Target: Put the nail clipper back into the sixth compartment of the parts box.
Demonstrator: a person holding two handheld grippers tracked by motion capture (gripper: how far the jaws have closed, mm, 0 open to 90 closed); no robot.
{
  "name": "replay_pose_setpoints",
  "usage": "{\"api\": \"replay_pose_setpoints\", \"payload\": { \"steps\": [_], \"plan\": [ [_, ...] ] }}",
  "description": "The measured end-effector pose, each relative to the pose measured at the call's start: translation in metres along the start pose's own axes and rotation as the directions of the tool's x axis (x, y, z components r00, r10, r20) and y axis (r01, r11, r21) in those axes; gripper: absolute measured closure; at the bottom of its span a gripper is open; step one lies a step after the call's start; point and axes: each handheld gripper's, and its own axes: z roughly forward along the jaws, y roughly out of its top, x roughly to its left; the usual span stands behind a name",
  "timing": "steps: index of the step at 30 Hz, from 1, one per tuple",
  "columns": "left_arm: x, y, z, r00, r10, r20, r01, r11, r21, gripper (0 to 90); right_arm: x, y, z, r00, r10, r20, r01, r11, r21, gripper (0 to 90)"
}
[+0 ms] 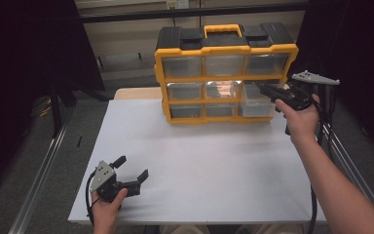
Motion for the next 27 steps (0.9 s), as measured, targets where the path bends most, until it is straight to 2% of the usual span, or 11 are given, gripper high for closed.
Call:
{"api": "replay_pose_setpoints", "payload": {
  "steps": [13,17,18,27],
  "plan": [
    [0.0001,-0.0002,0.0005,1.0000,0.003,0.004,-0.003,1.0000,0.007,2.4,-0.0020,-0.0005,0.0003,0.9999,0.006,0.011,-0.006,1.000,0.009,80.1],
    [-0.0008,-0.0004,0.0014,0.9999,-0.011,0.002,0.011,0.9999,-0.006,2.4,-0.0021,-0.0019,0.0029,0.9999,-0.004,0.016,0.004,1.000,0.021,80.1],
    [0.0002,-0.0003,0.0004,1.0000,0.003,0.000,-0.003,1.0000,0.005,2.4,-0.0021,-0.0020,0.0035,0.9999,-0.004,0.015,0.003,1.000,0.021,80.1],
    [0.0003,-0.0006,0.0009,1.0000,0.001,0.001,-0.001,1.0000,0.006,2.4,-0.0014,-0.0028,0.0072,1.0000,-0.004,0.009,0.004,1.000,0.024,80.1]
  ]
}}
